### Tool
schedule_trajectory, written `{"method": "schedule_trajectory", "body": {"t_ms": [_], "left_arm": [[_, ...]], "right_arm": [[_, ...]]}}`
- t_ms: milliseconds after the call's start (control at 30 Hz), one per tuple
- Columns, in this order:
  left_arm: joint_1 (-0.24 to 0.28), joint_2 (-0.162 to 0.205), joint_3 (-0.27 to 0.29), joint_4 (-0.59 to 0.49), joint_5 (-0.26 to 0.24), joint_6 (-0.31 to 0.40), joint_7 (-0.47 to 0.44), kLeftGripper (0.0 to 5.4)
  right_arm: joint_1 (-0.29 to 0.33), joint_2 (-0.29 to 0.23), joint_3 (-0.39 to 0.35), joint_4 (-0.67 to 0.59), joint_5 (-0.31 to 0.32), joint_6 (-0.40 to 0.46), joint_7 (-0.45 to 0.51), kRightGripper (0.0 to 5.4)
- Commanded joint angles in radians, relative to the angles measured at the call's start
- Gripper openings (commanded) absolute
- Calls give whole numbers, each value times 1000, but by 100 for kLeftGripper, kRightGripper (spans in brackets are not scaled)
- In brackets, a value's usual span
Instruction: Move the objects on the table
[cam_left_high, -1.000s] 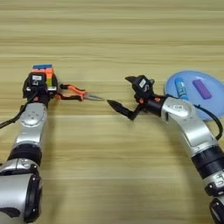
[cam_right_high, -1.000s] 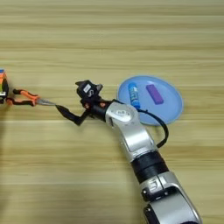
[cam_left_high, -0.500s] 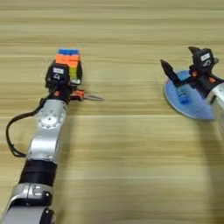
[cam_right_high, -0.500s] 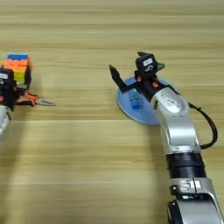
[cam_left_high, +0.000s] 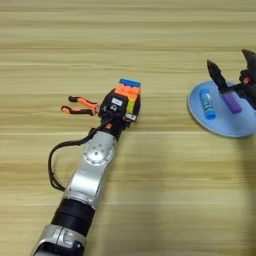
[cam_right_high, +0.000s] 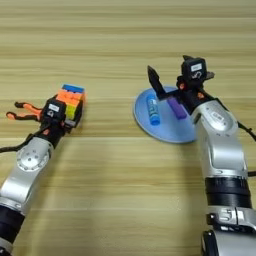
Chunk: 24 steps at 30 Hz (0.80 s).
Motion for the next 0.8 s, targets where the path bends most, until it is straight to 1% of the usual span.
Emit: {"method": "schedule_trajectory", "body": {"t_ms": [33, 233, 433, 633, 800], "left_arm": [[-4, -36, -49, 21, 32, 5, -9, 329], [-23, -68, -88, 96, 53, -14, -16, 329], [-51, -95, -118, 202, 51, -42, -25, 329], [-86, -119, -142, 301, 55, -76, -22, 329], [-121, -146, -161, 389, 57, -105, -17, 329]], "right_arm": [[16, -12, -13, -6, 15, 14, -8, 540], [28, -13, -12, -14, 22, 14, -17, 540], [34, -13, -9, -22, 27, 16, -27, 540], [44, -13, -6, -35, 32, 19, -34, 540], [47, -11, -4, -38, 33, 20, -39, 540]]}}
